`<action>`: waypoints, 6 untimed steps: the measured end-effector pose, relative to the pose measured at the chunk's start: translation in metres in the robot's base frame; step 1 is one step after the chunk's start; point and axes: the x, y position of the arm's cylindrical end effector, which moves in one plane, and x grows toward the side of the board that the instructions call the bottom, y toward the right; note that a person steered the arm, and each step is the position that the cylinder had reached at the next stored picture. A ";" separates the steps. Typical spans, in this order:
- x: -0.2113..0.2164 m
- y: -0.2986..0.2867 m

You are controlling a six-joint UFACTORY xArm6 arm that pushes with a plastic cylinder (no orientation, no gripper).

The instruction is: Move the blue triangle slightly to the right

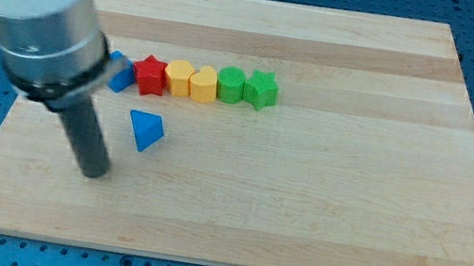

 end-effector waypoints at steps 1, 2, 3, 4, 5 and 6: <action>-0.024 -0.015; -0.044 -0.014; -0.049 0.001; -0.049 0.024; -0.049 0.051; -0.049 0.081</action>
